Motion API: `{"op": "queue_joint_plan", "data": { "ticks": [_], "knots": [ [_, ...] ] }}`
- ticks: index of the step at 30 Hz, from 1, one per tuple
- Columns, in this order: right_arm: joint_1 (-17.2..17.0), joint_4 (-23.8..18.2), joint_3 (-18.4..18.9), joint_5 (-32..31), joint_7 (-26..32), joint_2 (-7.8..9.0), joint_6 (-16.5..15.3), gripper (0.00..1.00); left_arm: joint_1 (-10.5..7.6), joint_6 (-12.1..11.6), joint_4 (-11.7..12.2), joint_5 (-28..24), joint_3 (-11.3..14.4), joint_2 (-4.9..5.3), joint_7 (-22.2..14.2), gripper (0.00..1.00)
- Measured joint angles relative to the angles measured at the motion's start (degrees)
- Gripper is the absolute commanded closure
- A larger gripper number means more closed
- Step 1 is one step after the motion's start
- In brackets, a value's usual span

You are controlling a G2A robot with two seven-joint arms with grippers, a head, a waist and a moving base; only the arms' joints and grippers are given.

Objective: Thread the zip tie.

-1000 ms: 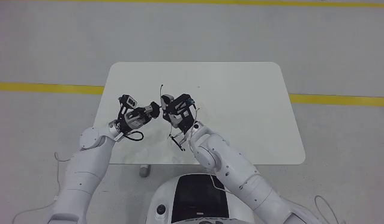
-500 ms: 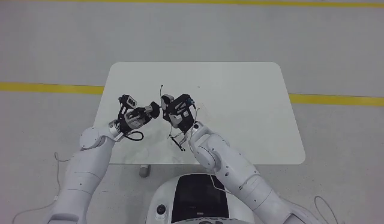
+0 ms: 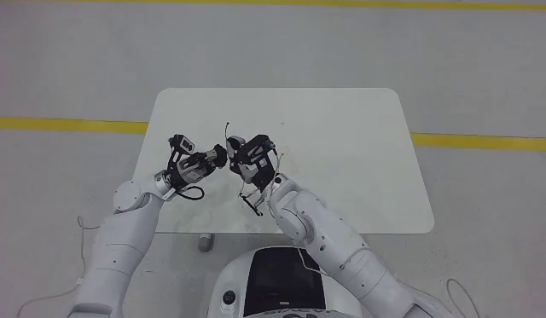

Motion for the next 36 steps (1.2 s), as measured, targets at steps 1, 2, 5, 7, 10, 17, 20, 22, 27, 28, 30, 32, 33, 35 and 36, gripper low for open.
{"op": "queue_joint_plan", "data": {
  "ticks": [1,2,5,7,10,17,20,22,27,28,30,32,33,35,36],
  "knots": [
    [0.0,0.0,0.0,0.0,0.1,-0.01,-0.1,1.00,0.00,0.0,0.0,0.0,0.0,0.00,0.0,1.00],
    [0.0,0.0,0.0,-0.1,0.2,-0.02,-0.1,1.00,0.00,0.0,0.0,0.0,0.0,0.00,0.0,1.00],
    [-0.1,0.0,0.1,-0.2,0.4,-0.05,0.1,1.00,0.00,0.0,0.0,0.0,0.0,0.00,0.0,1.00],
    [-0.1,0.0,0.2,-0.3,0.5,-0.07,0.3,1.00,0.00,0.0,0.0,0.0,0.0,0.00,0.0,1.00],
    [-0.2,0.1,0.4,-0.4,0.6,-0.10,0.5,1.00,0.00,0.0,0.0,0.0,0.0,0.00,0.0,1.00],
    [-0.4,0.1,0.7,-0.6,0.9,-0.15,0.7,1.00,0.00,0.0,0.0,0.0,0.0,0.00,0.0,1.00],
    [-0.4,0.3,0.7,-0.4,1.2,-0.20,0.5,1.00,0.00,0.0,0.0,0.0,0.0,0.00,0.0,1.00],
    [-0.4,0.5,0.6,-0.3,1.5,-0.25,0.2,1.00,0.00,0.0,0.0,0.0,0.0,0.00,0.0,1.00],
    [-0.2,0.8,0.6,0.3,1.8,-0.35,-0.5,1.00,0.00,0.0,0.0,0.0,0.0,0.00,0.0,1.00],
    [-0.2,0.8,0.7,0.3,1.8,-0.36,-0.6,1.00,0.00,0.0,0.0,0.0,0.0,0.00,0.0,1.00],
    [-0.2,0.9,0.7,0.3,1.8,-0.37,-0.6,1.00,0.00,0.0,0.0,0.0,0.0,0.00,0.0,1.00],
    [-0.3,0.9,0.8,0.2,1.9,-0.38,-0.6,1.00,0.00,0.0,0.0,0.0,0.0,0.00,0.0,1.00],
    [-0.3,0.9,0.8,0.1,1.9,-0.38,-0.5,1.00,0.00,0.0,0.0,0.0,0.0,0.00,0.0,1.00],
    [-0.4,0.8,0.9,0.1,1.9,-0.39,-0.5,0.98,0.00,0.0,0.0,0.0,0.0,0.00,0.0,1.00],
    [-0.4,0.8,0.9,0.1,1.9,-0.39,-0.5,0.82,0.00,0.0,0.0,0.0,0.0,0.00,0.0,1.00]
  ]
}}
